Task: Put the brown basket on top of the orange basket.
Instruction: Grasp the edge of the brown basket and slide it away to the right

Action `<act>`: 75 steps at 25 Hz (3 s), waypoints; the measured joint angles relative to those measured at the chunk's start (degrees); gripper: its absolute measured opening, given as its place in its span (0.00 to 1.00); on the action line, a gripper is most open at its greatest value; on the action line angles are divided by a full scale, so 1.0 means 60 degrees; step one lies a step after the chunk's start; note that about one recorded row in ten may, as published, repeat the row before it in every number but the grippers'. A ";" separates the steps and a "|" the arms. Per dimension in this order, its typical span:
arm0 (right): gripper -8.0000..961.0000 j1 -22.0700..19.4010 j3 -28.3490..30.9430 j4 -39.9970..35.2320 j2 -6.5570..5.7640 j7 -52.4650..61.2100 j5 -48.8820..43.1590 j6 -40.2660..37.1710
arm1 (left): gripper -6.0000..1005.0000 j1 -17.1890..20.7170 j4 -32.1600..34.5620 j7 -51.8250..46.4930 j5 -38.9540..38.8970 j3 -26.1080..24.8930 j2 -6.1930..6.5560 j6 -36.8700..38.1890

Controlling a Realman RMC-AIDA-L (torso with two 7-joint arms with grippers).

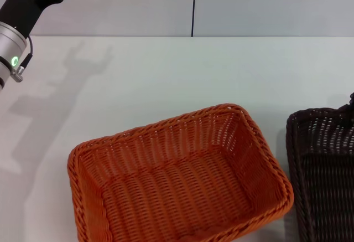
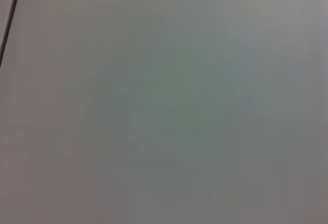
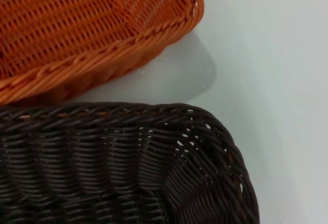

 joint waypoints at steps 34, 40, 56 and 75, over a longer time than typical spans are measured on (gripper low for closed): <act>0.24 -0.0821 0.0248 -0.2065 0.0652 -0.0017 0.0422 0.0178 | 0.83 0.0047 -0.0234 -0.0116 0.0000 0.0035 -0.0046 0.0129; 0.24 -0.0937 0.0700 -0.2875 0.0766 0.0019 0.0800 -0.0113 | 0.83 0.0058 -0.0234 -0.0118 0.0000 0.0017 -0.0025 0.0134; 0.23 -0.1036 0.1856 -0.4537 0.0617 0.0366 0.2488 0.0130 | 0.83 0.0124 -0.0191 -0.0023 0.0000 -0.0181 0.0013 0.0134; 0.15 -0.0743 0.1697 -0.5241 0.1062 0.0950 0.3346 0.2125 | 0.83 0.0253 -0.0225 0.0000 0.0012 -0.0474 0.0053 0.0126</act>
